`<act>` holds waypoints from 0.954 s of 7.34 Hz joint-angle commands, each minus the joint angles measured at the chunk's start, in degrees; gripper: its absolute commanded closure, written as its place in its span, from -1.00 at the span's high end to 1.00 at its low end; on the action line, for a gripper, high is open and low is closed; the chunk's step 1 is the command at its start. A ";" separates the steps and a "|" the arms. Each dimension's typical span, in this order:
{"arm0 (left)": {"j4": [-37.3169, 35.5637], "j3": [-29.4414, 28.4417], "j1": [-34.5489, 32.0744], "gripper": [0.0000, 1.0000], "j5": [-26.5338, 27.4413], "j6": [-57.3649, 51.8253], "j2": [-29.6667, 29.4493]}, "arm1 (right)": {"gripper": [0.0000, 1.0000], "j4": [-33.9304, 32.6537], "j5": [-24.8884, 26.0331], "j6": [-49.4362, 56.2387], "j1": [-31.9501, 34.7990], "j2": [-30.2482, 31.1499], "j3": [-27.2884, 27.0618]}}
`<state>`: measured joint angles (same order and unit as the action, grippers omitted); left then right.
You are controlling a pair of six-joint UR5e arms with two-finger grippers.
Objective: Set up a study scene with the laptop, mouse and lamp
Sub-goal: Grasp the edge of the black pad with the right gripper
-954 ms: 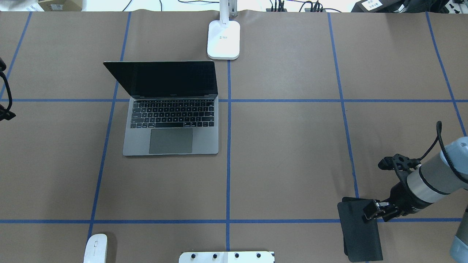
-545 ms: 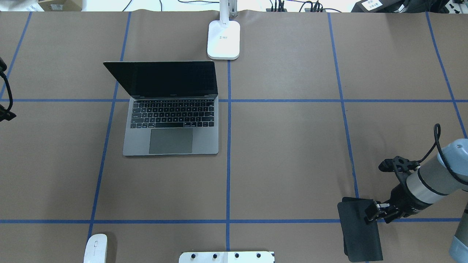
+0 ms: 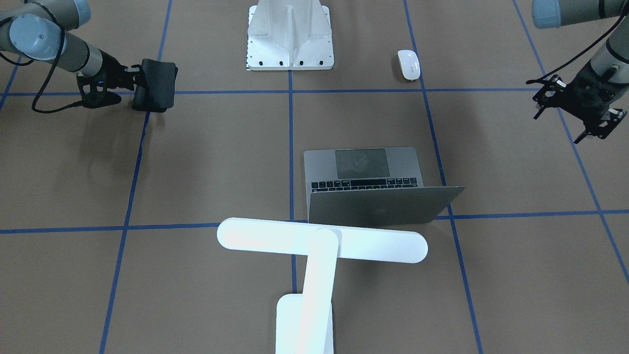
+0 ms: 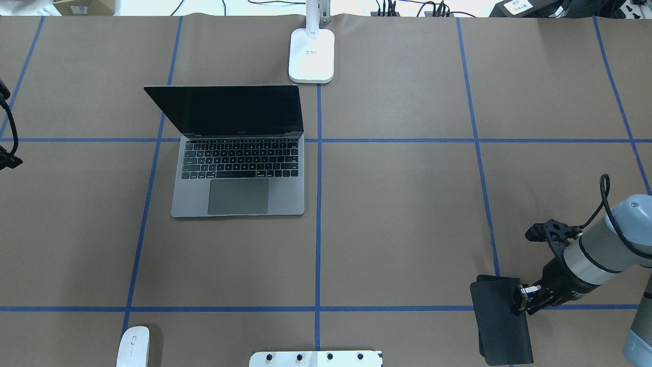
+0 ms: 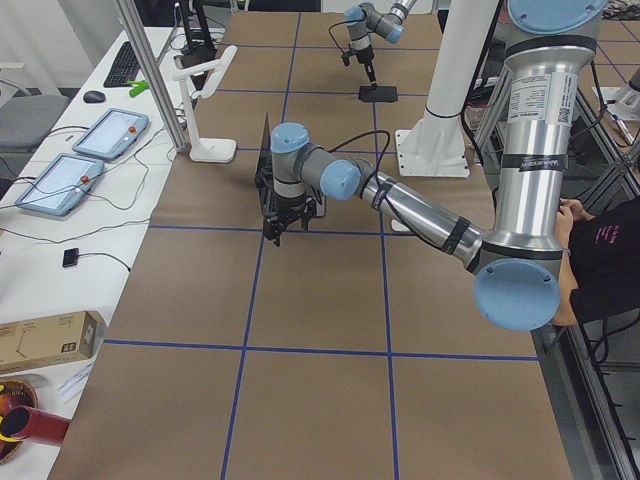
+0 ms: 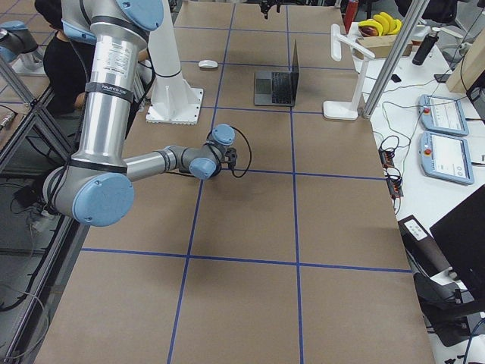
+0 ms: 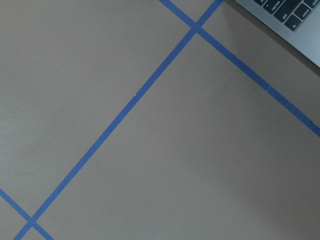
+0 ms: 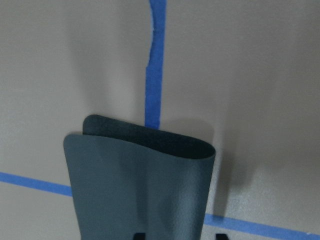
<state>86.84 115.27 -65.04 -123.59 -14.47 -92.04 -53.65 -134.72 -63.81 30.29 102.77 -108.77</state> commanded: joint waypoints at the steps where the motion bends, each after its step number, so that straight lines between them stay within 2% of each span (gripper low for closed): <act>1: 0.00 -0.05 0.00 0.99 0.01 -0.03 0.02 | -0.22 -0.23 -0.01 0.00 -0.14 -0.02 0.14; 7: 0.00 -0.05 0.00 0.99 0.01 -0.03 0.02 | -0.19 -0.58 -0.45 -0.70 0.03 0.06 0.31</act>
<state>86.84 115.22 -65.04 -123.57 -14.50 -92.02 -54.15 -135.07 -64.30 30.51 102.86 -108.59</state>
